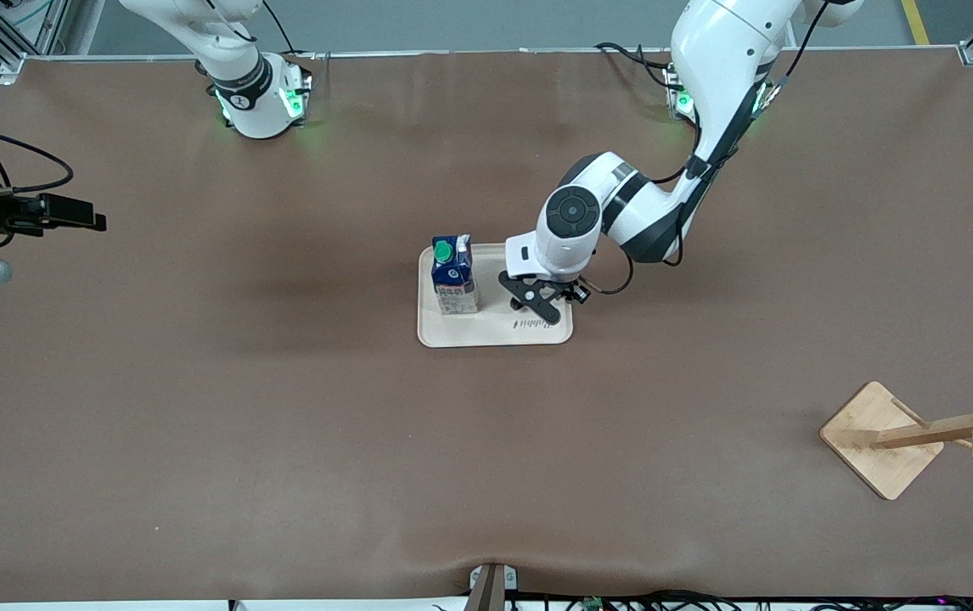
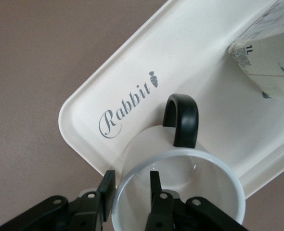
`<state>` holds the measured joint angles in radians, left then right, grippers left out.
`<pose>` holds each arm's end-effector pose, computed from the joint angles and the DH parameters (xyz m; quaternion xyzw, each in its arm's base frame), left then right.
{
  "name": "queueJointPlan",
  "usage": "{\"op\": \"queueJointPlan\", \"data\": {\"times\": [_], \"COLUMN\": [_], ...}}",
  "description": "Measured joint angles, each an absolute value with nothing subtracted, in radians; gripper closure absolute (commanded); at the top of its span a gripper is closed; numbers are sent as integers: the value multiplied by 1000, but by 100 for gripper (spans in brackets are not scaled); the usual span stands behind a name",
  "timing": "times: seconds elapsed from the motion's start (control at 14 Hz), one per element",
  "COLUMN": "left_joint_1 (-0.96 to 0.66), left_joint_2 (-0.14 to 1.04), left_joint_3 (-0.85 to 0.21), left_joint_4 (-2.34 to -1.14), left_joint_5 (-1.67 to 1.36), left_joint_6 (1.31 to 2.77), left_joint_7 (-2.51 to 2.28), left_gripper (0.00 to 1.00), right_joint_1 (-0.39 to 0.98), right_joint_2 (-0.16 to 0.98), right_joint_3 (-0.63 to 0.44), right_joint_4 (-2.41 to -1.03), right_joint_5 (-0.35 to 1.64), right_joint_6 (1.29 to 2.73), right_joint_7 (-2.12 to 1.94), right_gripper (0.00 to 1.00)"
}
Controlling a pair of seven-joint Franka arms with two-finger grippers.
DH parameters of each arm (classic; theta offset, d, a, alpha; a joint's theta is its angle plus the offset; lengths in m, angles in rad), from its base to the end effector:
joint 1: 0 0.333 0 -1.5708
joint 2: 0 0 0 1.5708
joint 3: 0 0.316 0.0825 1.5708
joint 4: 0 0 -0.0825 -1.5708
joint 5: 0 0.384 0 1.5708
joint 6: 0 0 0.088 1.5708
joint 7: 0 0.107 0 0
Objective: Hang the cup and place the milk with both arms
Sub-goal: 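Lift the mug with the left gripper while the right gripper approaches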
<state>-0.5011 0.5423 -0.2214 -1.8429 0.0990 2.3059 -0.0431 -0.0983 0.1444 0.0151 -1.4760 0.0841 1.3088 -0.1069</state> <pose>0.4852 -0.4140 0.2322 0.9350 -0.3525 -0.0376 0.0082 0.5646 -0.0371 0.5688 -0.9868 -0.0162 0.1502 0.0574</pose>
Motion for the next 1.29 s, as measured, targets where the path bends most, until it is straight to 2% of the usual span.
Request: {"op": "queueJointPlan", "data": {"times": [0.21, 0.29, 0.64, 0.86, 1.29], "left_joint_1": [-501, -501, -499, -488, -399], "left_joint_2": [560, 563, 563, 525, 397], "left_joint_3": [-221, -221, -221, -219, -212], "left_joint_4": [-1825, -1821, -1800, -1775, -1620], "left_joint_5": [102, 102, 104, 104, 104], "left_joint_6": [2312, 2312, 2313, 2278, 1938], "left_joint_7": [-43, -43, -43, -44, -49], "left_gripper": [98, 100, 100, 100, 100], "right_joint_1": [-96, -96, -63, -28, 138], "right_joint_2": [145, 145, 145, 145, 153], "right_joint_3": [18, 18, 25, 28, 32], "right_joint_4": [-1476, -1476, -1476, -1476, -1477], "right_joint_5": [85, 86, 141, 177, 183], "right_joint_6": [1309, 1309, 1310, 1309, 1351], "right_joint_7": [-107, -107, -51, -42, 110], "right_gripper": [0, 0, 0, 0, 0]}}
